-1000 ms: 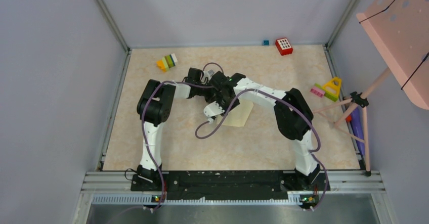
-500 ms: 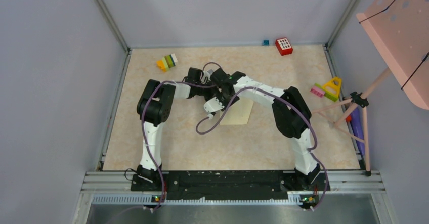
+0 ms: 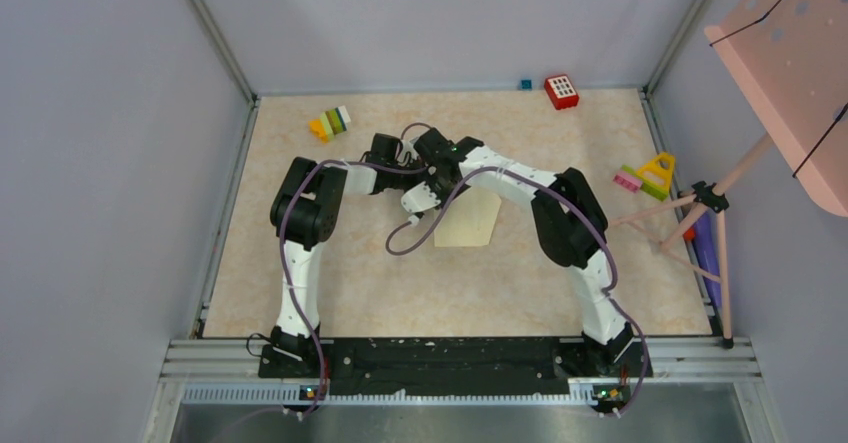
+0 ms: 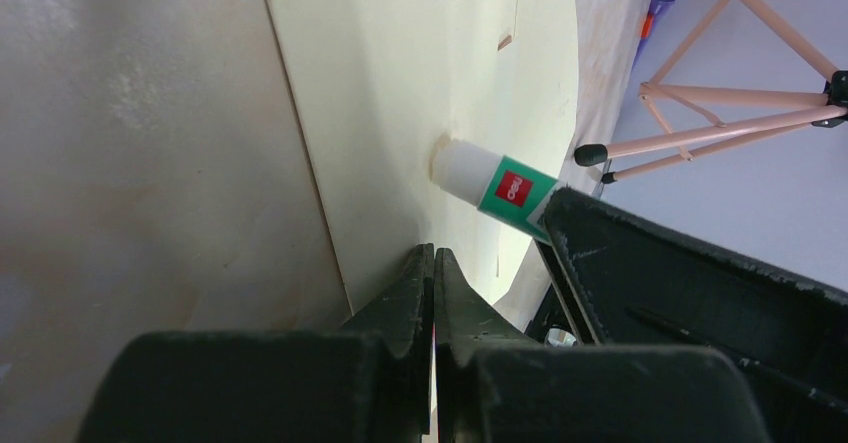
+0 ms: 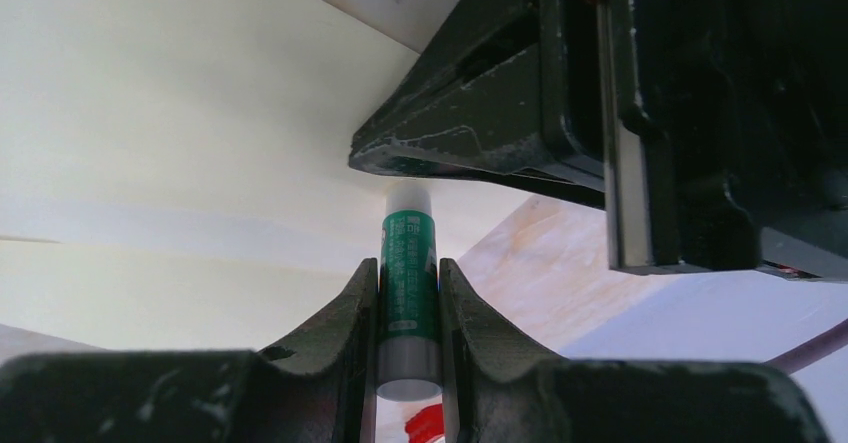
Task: Place the letter into the envelope and seal it
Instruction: Paint the envelope at the center of the board.
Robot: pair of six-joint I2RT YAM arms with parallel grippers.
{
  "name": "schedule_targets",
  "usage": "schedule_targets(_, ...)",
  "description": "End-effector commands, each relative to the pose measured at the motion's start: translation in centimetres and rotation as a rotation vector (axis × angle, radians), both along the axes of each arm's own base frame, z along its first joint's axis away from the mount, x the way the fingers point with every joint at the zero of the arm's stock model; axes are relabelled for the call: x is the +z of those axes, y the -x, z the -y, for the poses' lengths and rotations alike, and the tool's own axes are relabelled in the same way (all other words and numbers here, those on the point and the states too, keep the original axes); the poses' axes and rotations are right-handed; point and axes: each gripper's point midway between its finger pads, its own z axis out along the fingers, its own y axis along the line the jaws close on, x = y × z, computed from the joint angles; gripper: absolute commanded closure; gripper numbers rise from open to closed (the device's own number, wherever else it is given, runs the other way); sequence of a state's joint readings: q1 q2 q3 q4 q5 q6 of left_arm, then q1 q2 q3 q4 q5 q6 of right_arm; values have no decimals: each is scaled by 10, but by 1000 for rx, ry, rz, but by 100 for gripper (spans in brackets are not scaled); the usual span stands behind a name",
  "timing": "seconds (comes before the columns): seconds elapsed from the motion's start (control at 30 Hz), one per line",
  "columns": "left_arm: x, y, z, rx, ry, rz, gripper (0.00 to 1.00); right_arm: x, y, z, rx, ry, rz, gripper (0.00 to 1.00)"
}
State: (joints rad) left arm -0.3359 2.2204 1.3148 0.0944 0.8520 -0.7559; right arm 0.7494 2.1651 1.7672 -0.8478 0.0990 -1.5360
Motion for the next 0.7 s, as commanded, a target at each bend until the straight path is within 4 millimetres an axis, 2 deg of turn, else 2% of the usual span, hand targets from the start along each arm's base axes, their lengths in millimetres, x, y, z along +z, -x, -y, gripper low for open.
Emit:
schedule_targets(0.0,-37,-6,-20,73,-162,2,100,-14,-22,3,-16,7,19,100)
schedule_targets(0.17,-38,-6,-20,74,-162,0,100,-12,-31,3,-25,3,38,100)
schedule_targets(0.27,-37,-6,-20,73,-162,2,100,-8,-27,3,-20,3,18,100)
schedule_targets(0.5,-38,-6,-20,78,-163,-4,100,8,1,9,17,-1,-72,100)
schedule_targets(0.67,-38,-6,-20,80,-168,-1,100,9,23,11,47,11,-122,100)
